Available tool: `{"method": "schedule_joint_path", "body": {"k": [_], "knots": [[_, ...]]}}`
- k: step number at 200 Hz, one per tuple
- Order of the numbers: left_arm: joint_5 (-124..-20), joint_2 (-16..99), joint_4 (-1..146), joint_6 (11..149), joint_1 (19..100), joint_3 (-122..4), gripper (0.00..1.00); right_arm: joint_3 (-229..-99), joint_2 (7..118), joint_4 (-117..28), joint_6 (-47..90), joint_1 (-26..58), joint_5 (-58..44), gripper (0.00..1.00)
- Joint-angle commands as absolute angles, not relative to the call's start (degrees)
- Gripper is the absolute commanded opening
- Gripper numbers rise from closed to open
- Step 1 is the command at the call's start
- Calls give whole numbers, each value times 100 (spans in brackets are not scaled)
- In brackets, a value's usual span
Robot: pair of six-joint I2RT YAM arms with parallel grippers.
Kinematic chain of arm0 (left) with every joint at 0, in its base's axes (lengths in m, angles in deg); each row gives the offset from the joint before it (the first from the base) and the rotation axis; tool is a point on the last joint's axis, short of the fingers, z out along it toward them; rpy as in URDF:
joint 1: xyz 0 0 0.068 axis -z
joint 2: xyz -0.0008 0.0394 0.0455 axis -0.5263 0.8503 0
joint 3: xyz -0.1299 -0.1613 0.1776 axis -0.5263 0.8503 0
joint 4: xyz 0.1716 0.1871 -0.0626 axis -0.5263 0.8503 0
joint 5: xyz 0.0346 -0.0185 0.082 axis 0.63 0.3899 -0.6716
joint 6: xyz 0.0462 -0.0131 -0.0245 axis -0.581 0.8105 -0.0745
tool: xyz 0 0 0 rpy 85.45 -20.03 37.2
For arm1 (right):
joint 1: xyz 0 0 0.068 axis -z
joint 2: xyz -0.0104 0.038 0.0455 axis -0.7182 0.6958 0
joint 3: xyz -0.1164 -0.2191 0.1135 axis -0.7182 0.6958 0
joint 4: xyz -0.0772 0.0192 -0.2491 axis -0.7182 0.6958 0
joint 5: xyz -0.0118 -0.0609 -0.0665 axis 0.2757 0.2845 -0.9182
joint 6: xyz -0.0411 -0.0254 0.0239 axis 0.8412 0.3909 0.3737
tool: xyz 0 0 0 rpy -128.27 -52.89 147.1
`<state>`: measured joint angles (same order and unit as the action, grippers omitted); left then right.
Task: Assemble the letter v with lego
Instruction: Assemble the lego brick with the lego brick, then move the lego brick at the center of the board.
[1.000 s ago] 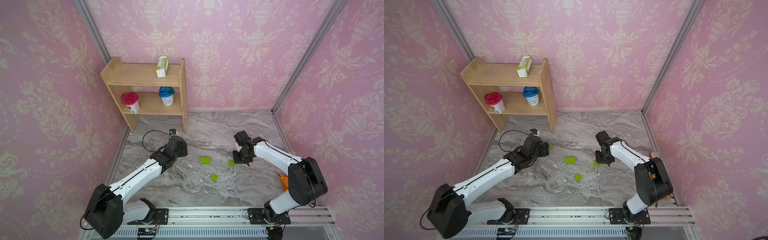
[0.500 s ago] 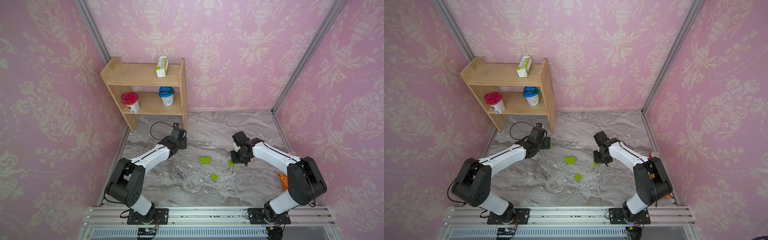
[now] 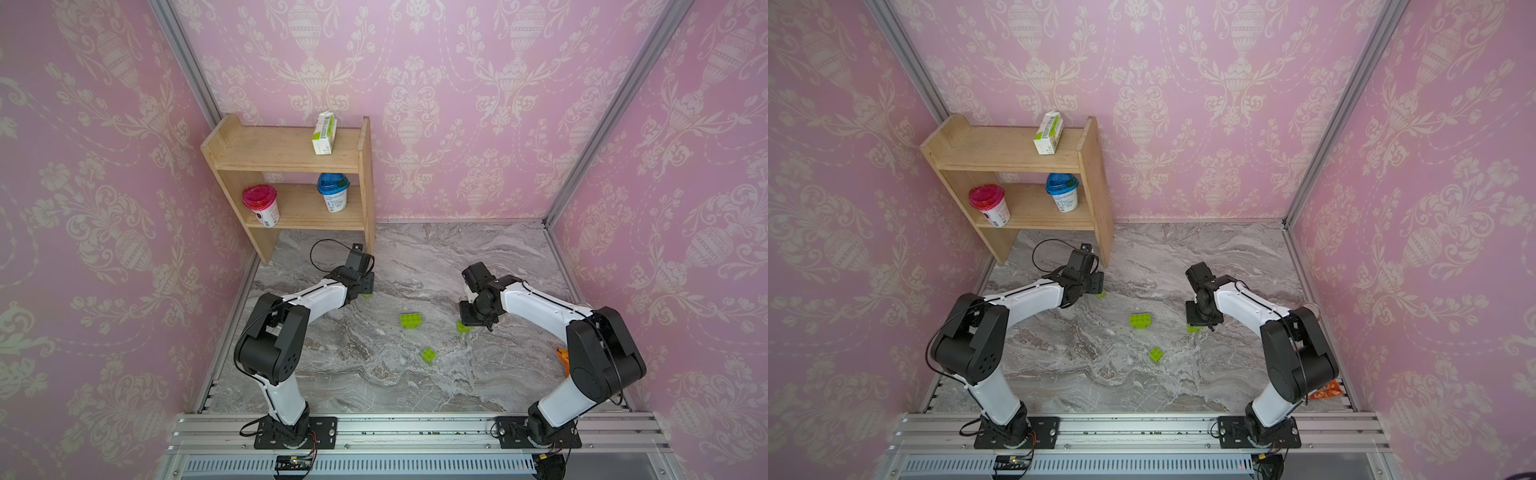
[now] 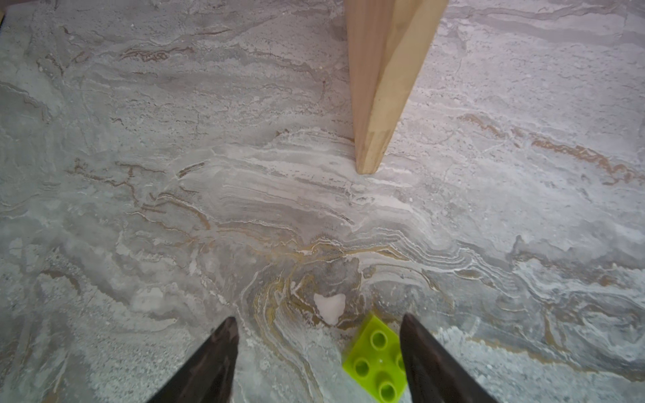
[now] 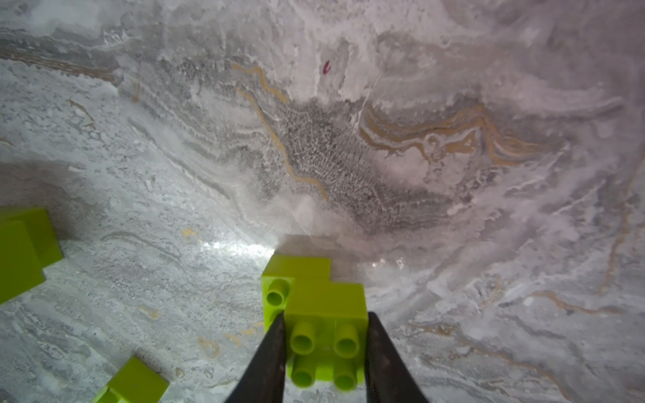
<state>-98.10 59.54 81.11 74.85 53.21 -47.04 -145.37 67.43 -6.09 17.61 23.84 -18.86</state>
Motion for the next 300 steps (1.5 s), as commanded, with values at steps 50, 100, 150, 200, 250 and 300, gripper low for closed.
{"method": "schedule_joint_path", "body": {"k": [50, 100, 150, 200, 250, 300], "knots": [[-9656, 6561, 8201, 7109, 5250, -5128, 69, -14468, 7245, -525, 1764, 2346, -2011, 9], [-9538, 6787, 8200, 7183, 5259, -5098, 64, -14451, 7283, -632, 1542, 2347, -1940, 10], [-9388, 6792, 8435, 7287, 5326, -5024, 56, -14447, 7177, -575, 1500, 2341, -1960, 11], [-9304, 6244, 8841, 8109, 5773, -4369, 49, -14421, 7113, -469, 1478, 2344, -2054, 12], [-9117, 5467, 9229, 9188, 6411, -3417, 43, -14394, 7094, -495, 1381, 2349, -1984, 13], [-8989, 4554, 9300, 10542, 7635, -2822, 37, -14432, 7121, -538, 1329, 2344, -1940, 13]]}}
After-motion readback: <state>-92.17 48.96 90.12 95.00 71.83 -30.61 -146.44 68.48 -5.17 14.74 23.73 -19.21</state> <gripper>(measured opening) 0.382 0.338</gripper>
